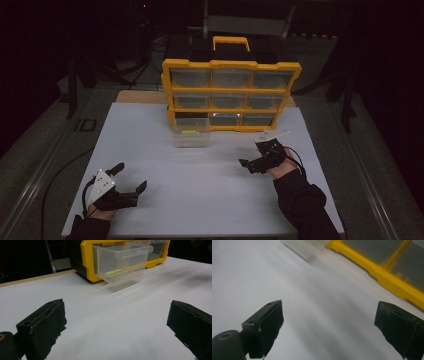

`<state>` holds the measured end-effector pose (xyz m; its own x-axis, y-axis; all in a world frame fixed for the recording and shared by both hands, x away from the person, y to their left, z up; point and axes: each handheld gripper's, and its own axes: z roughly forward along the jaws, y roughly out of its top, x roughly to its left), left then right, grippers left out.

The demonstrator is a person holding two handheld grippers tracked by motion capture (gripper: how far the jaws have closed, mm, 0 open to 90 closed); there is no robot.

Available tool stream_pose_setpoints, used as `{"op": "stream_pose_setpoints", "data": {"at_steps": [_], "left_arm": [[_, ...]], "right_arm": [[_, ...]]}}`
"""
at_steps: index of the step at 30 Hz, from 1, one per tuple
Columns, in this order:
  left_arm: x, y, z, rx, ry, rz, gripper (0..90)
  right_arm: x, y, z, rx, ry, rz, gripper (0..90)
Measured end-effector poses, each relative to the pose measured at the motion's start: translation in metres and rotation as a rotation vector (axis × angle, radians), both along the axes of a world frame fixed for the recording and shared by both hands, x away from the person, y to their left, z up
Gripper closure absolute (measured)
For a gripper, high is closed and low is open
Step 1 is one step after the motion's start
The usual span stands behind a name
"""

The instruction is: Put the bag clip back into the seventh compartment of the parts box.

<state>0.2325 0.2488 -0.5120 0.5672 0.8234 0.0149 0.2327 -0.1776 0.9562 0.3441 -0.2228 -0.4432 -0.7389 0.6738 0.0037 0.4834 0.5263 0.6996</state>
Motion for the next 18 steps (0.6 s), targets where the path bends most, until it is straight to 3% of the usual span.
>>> {"op": "stream_pose_setpoints", "data": {"at_steps": [8,13,18], "left_arm": [[0.000,0.000,0.000,0.000,-0.003,0.000,1.4],[0.000,0.000,0.000,-0.001,-0.001,0.001,1.4],[0.000,-0.001,0.000,-0.002,-0.002,0.001,1.4]], "right_arm": [[-0.006,-0.021,-0.016,0.021,0.051,-0.004,8.5],[-0.013,-0.030,-0.027,0.025,0.061,-0.021,8.5],[-0.021,-0.038,-0.034,0.038,0.042,-0.046,11.5]]}}
